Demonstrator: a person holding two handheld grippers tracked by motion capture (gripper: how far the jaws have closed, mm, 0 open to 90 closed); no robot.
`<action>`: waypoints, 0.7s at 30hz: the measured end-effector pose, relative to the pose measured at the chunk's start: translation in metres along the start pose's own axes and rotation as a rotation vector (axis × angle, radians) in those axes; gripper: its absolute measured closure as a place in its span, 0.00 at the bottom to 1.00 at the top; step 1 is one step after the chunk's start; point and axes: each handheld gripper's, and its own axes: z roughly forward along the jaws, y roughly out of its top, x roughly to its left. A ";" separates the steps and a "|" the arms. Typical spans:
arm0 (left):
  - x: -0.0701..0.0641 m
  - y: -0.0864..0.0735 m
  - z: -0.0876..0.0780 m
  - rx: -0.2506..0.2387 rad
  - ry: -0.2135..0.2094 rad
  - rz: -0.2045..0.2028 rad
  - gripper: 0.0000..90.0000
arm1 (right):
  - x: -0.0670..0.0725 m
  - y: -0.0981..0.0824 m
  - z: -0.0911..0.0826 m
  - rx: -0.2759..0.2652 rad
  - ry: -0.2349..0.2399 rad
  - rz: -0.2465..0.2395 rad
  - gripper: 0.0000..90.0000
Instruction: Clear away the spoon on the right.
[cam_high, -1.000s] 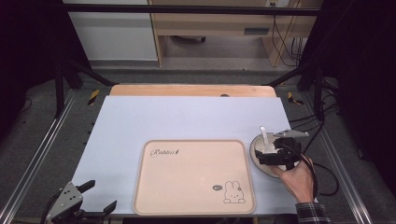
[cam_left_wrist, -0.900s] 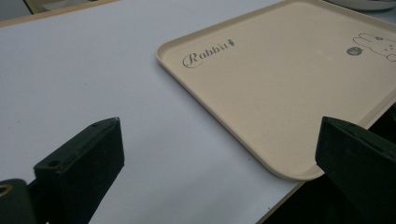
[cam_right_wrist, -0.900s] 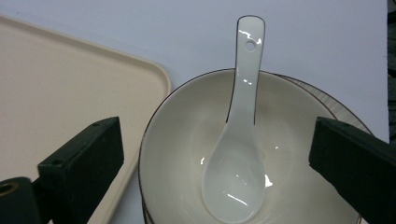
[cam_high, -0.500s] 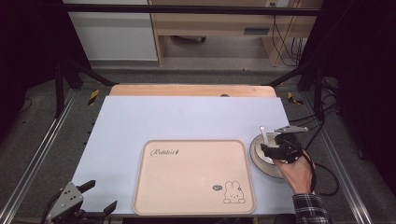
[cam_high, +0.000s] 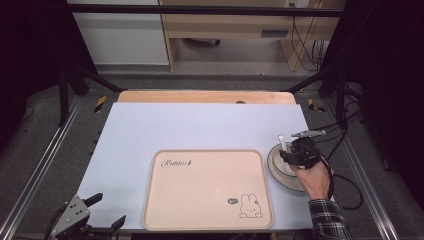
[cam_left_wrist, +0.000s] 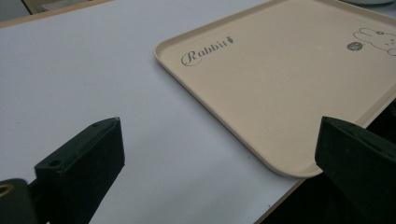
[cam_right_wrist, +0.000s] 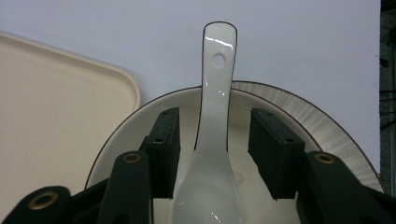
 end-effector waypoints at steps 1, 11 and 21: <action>0.000 0.000 0.000 0.000 0.000 0.000 0.01 | 0.000 0.000 0.002 0.004 0.000 -0.002 0.62; 0.000 0.000 0.000 0.001 0.001 0.002 0.01 | -0.002 0.000 0.012 0.010 -0.002 0.004 0.75; -0.001 0.000 0.000 0.001 0.002 0.004 0.01 | -0.002 0.001 0.008 0.001 0.011 0.018 0.82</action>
